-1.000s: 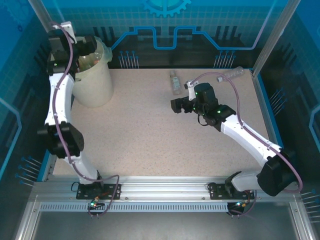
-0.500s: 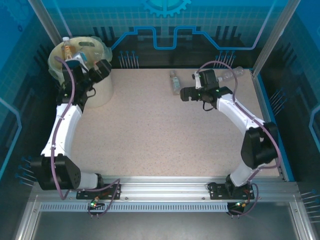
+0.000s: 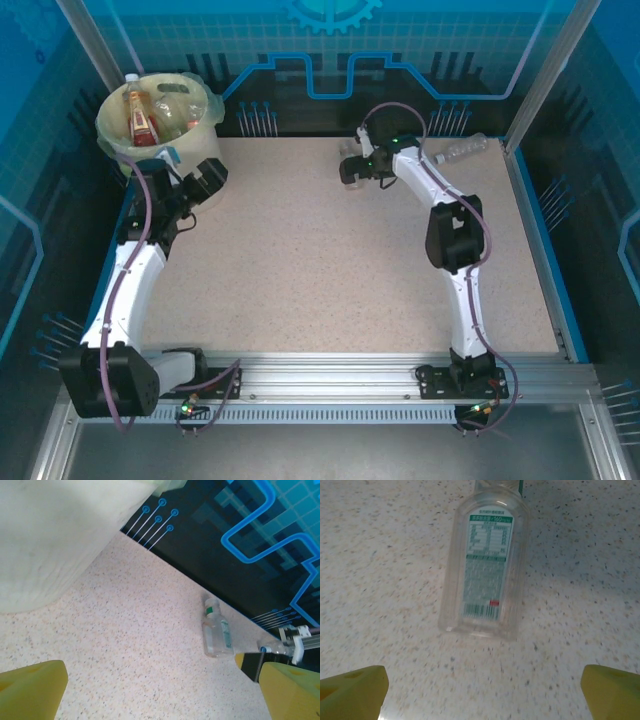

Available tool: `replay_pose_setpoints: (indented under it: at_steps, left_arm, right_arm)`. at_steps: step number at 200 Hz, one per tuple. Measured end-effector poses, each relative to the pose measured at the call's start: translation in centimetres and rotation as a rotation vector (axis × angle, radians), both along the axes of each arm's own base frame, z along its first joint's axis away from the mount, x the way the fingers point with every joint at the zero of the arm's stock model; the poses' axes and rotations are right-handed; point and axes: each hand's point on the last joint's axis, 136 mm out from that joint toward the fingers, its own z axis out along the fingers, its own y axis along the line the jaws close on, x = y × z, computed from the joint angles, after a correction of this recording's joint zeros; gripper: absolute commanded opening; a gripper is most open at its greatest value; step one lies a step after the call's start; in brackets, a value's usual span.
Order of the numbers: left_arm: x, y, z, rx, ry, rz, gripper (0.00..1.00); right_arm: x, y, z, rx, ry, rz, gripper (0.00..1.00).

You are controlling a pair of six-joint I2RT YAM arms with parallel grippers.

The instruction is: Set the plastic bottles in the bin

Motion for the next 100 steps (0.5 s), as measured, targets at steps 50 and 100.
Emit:
replay_pose_setpoints:
  at_steps: [50,100]
  left_arm:
    - [-0.7,-0.5,-2.7,-0.038,0.057,-0.01,0.99]
    - [-0.8,-0.8,-2.9,-0.064,0.065,-0.021,0.99]
  right_arm:
    - [1.5,0.4,-3.9,-0.098,0.038,-0.035,1.0]
    - [1.8,1.6,-6.0,-0.192,0.041,-0.052,0.88]
